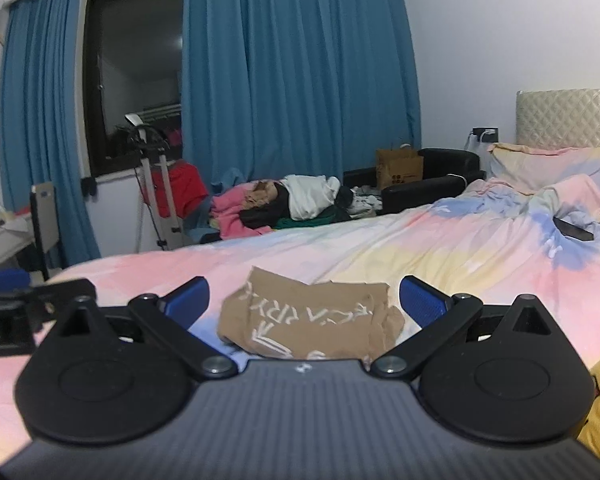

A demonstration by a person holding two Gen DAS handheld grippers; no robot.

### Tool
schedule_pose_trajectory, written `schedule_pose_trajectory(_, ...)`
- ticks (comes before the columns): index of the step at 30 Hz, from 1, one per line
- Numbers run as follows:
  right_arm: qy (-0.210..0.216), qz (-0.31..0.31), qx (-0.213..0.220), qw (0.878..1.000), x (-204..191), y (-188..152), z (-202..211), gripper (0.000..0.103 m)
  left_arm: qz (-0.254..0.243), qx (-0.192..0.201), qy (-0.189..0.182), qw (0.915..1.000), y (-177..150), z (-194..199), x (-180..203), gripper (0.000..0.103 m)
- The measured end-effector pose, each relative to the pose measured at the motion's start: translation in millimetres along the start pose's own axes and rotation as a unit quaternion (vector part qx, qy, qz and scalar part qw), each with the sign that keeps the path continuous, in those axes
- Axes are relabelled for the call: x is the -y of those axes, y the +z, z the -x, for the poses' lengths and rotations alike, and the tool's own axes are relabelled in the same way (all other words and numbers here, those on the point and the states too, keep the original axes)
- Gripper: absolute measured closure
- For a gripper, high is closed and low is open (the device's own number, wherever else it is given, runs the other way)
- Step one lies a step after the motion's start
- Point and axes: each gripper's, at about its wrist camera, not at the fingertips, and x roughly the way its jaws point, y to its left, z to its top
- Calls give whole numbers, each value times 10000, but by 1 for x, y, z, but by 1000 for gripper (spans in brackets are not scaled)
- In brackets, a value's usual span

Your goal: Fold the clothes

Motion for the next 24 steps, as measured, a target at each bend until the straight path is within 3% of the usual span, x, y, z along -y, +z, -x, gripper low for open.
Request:
schedule_pose_trajectory(11,-196,-18,-251,9995,-6,-43,-15,0,64,-254,245,9994,-36,-16,-12,0)
schedule_pose_trajectory(24,-219,21,-403,9989,-9,-50,-18,0,13,-356,335,9988,-44,-16,-11,0)
